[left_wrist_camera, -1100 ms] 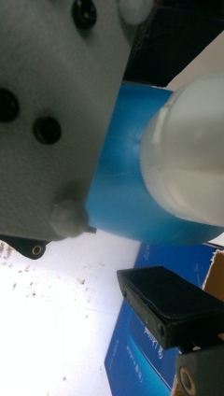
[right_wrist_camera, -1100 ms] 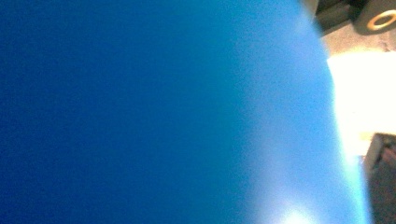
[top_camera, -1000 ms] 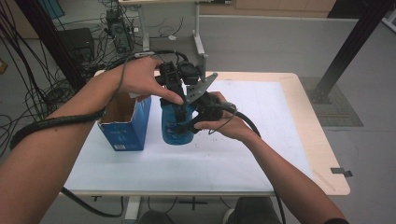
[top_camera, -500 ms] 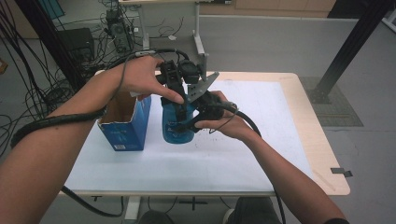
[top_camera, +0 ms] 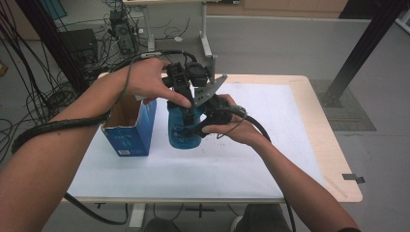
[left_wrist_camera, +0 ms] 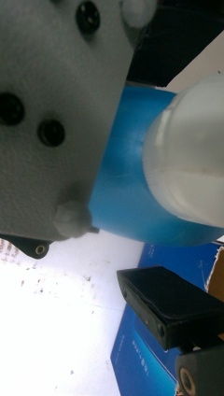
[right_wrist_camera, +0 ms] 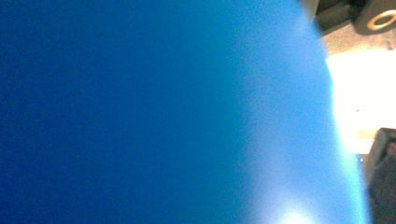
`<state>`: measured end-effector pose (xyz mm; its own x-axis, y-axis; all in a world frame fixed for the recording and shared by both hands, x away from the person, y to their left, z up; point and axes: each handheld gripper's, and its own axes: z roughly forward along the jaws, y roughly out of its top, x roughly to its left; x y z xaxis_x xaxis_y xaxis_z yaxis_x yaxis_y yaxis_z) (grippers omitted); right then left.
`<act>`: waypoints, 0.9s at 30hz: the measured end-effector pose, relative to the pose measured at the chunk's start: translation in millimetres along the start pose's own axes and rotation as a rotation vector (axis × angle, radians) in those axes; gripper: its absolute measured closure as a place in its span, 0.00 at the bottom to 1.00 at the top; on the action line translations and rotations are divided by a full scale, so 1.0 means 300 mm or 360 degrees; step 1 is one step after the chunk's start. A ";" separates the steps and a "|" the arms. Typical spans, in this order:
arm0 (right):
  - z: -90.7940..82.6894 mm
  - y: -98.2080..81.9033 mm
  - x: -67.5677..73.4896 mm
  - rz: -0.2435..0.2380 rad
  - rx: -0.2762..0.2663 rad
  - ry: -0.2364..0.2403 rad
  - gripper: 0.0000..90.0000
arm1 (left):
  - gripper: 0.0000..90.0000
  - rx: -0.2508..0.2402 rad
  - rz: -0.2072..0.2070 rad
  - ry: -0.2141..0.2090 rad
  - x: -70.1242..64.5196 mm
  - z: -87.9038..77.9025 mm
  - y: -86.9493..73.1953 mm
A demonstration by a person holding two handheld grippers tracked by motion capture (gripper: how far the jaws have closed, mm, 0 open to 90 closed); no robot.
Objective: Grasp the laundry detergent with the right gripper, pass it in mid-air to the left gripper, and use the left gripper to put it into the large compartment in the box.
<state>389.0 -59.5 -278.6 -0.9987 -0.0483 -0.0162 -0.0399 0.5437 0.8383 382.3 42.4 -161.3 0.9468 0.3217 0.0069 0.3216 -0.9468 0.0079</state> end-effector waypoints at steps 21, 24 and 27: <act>-0.009 0.000 -0.001 -0.0005 -0.0011 -0.0010 0.48 | 0.06 -0.0002 0.0007 0.0003 -0.002 -0.003 0.005; -0.010 -0.001 0.000 -0.0003 -0.0006 -0.0012 0.48 | 0.06 -0.0003 0.0012 0.0004 -0.003 -0.004 0.007; -0.009 -0.002 0.001 0.0003 -0.0006 -0.0006 0.48 | 0.07 -0.0008 0.0014 0.0005 -0.003 -0.003 0.006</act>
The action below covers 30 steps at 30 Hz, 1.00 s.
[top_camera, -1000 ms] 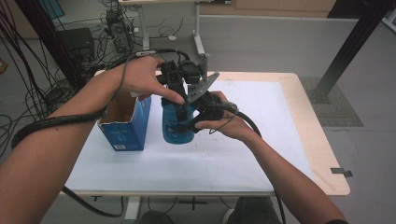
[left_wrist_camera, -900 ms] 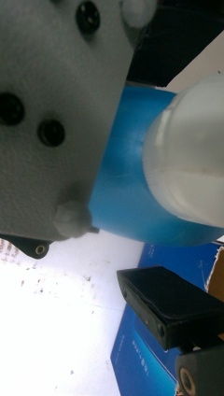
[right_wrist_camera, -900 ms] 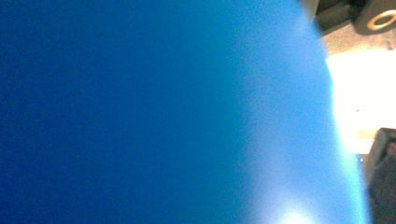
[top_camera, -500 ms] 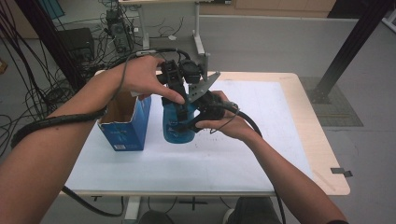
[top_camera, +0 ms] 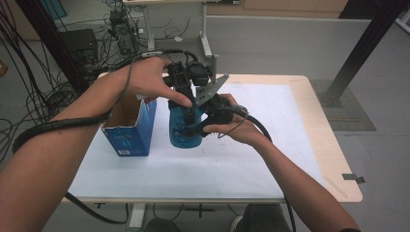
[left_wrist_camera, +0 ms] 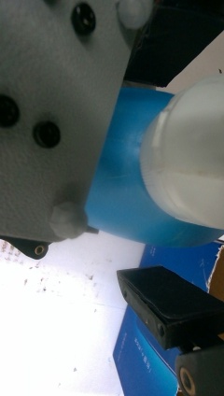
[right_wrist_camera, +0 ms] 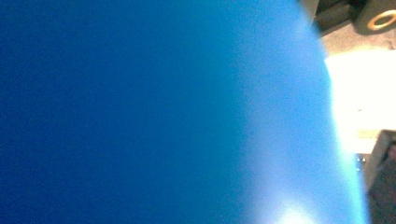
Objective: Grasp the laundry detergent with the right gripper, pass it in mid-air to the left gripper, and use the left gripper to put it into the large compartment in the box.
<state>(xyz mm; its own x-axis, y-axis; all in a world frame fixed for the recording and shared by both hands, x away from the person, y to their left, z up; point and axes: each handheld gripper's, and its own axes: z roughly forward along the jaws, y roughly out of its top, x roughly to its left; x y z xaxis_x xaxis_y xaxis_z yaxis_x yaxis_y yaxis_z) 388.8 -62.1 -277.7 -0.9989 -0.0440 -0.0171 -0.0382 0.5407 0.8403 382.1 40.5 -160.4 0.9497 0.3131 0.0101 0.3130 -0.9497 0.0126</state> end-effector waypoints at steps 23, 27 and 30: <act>0.001 0.007 -0.003 -0.0018 -0.0003 -0.0007 0.48 | 0.07 0.0002 0.0003 0.0009 0.002 -0.007 -0.008; -0.002 0.007 -0.002 -0.0014 0.0000 -0.0006 0.48 | 0.07 0.0000 0.0000 0.0010 -0.001 -0.006 -0.006; -0.003 0.007 -0.002 -0.0015 -0.0001 -0.0005 0.48 | 0.07 0.0000 0.0001 0.0010 -0.001 -0.007 -0.006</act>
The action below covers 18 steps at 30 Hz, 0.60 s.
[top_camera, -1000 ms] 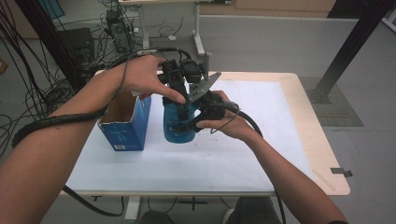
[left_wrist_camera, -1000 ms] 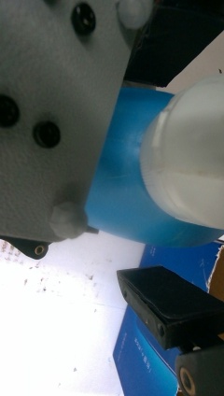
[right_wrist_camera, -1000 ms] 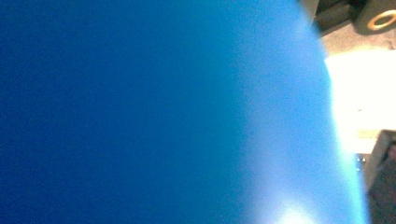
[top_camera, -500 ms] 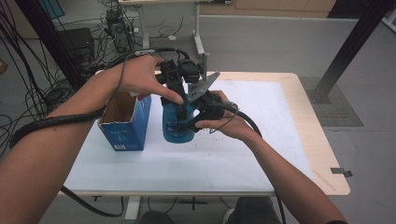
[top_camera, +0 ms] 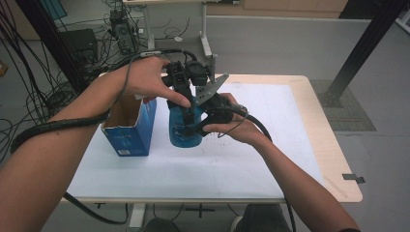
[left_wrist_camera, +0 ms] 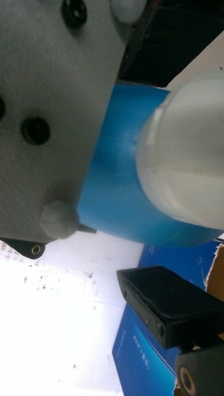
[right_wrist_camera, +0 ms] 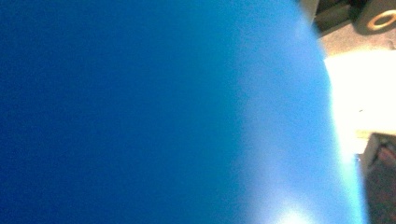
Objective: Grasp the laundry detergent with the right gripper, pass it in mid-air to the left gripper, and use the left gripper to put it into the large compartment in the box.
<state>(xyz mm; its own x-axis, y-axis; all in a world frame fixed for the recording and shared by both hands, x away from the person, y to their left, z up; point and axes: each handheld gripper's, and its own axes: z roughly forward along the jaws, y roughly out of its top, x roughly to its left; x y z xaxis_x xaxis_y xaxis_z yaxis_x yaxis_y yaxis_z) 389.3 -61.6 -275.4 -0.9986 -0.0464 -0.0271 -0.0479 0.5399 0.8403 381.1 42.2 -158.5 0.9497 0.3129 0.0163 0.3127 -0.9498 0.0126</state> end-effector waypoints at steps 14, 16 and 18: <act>0.001 0.003 0.001 0.0000 0.0002 0.0006 0.48 | 0.07 -0.0004 0.0010 0.0010 0.001 -0.004 0.001; 0.001 0.005 0.003 0.0002 0.0000 0.0010 0.48 | 0.07 0.0002 0.0011 0.0009 0.002 -0.004 0.001; 0.000 0.006 0.002 -0.0005 0.0001 0.0010 0.48 | 0.07 0.0000 0.0010 0.0012 0.002 -0.003 0.000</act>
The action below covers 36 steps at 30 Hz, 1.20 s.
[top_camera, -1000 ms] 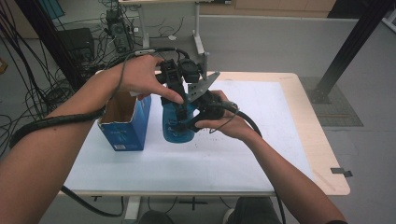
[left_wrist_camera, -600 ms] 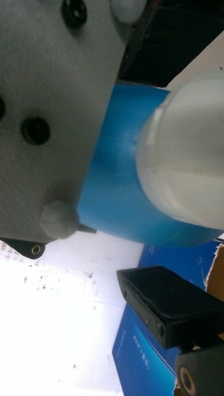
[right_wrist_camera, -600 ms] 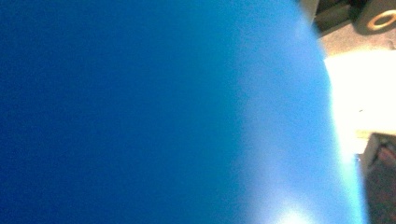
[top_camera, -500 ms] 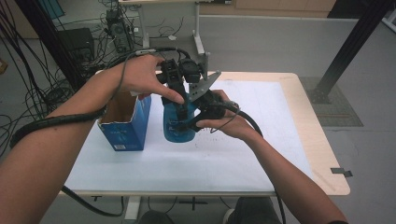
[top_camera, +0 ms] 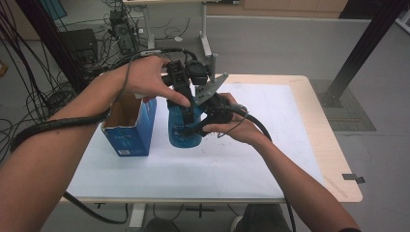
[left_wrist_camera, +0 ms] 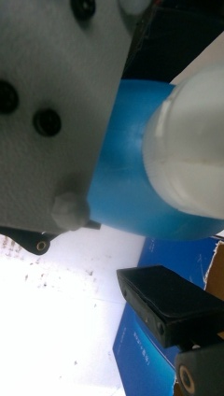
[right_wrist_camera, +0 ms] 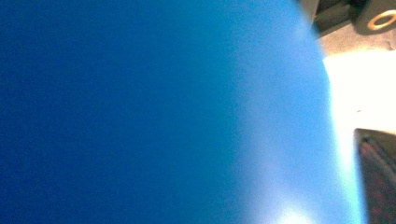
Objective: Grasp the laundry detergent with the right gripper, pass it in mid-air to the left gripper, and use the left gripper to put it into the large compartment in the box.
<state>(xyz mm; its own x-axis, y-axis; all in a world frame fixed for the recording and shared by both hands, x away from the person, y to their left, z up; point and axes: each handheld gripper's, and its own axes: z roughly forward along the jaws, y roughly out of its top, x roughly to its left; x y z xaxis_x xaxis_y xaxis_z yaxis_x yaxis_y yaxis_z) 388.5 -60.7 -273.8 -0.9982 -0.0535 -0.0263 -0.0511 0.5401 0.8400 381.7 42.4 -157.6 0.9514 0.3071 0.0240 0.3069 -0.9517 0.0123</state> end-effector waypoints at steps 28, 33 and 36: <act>-0.006 -0.004 0.009 -0.0031 0.0002 -0.0011 0.48 | 0.35 -0.0009 0.0068 -0.0022 -0.013 0.007 0.000; -0.007 -0.003 0.011 -0.0038 0.0004 -0.0013 0.48 | 0.33 -0.0009 0.0064 -0.0030 -0.011 0.007 -0.001; -0.009 -0.002 0.012 -0.0035 -0.0003 -0.0010 0.48 | 0.33 -0.0007 0.0065 -0.0035 -0.012 0.005 0.000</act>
<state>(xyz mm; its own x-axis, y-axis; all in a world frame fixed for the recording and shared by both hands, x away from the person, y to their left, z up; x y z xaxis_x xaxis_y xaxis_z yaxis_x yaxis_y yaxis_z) 385.2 -63.5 -272.9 -0.9970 -0.0603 -0.0484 -0.0733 0.5373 0.8402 378.4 41.3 -159.3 0.9635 0.2677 0.0028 0.2676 -0.9634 0.0164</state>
